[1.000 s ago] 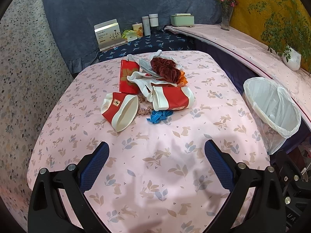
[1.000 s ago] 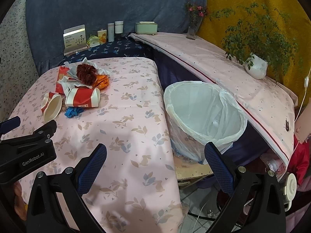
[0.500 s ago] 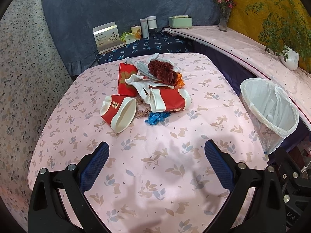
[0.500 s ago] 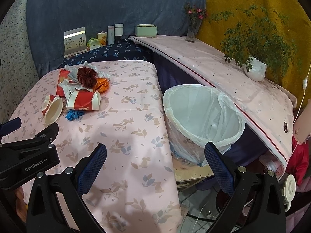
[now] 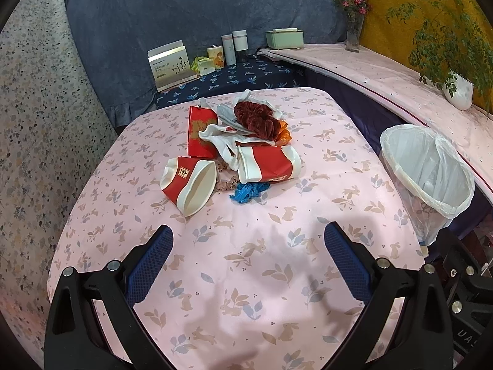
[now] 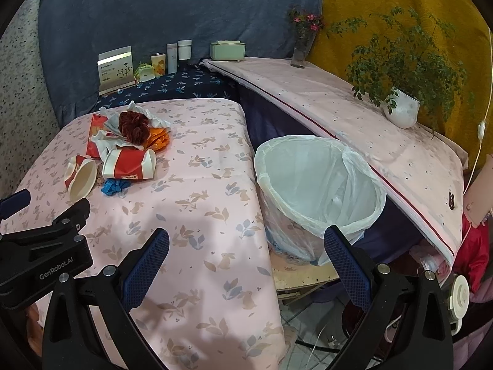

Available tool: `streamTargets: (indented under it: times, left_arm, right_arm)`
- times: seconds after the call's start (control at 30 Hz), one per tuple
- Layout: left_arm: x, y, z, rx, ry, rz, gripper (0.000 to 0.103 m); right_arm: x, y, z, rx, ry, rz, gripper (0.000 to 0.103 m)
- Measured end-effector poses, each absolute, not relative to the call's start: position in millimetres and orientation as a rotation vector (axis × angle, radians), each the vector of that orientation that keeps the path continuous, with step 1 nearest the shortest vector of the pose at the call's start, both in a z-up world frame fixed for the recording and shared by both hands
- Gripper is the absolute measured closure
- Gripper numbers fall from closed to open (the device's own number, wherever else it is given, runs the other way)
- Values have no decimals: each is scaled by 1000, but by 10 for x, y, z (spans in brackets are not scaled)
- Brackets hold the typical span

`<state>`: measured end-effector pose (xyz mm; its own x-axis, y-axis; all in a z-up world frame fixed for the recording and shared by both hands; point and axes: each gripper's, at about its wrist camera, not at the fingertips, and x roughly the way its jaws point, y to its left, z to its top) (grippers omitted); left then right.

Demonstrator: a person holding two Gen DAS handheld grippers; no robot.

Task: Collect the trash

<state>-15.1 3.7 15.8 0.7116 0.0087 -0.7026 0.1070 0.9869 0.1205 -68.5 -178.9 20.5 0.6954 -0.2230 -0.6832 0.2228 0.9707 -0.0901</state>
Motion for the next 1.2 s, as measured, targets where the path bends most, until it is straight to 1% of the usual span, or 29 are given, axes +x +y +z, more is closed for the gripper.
streamTargets:
  times: [0.6, 1.2]
  left_arm:
    - [-127, 23, 124, 149, 787, -75, 9]
    - [55, 141, 87, 128, 786, -93, 9]
  right_arm:
    - [-672, -1844, 186, 12, 760, -264, 7]
    - [-522, -1824, 197, 20, 752, -287, 7]
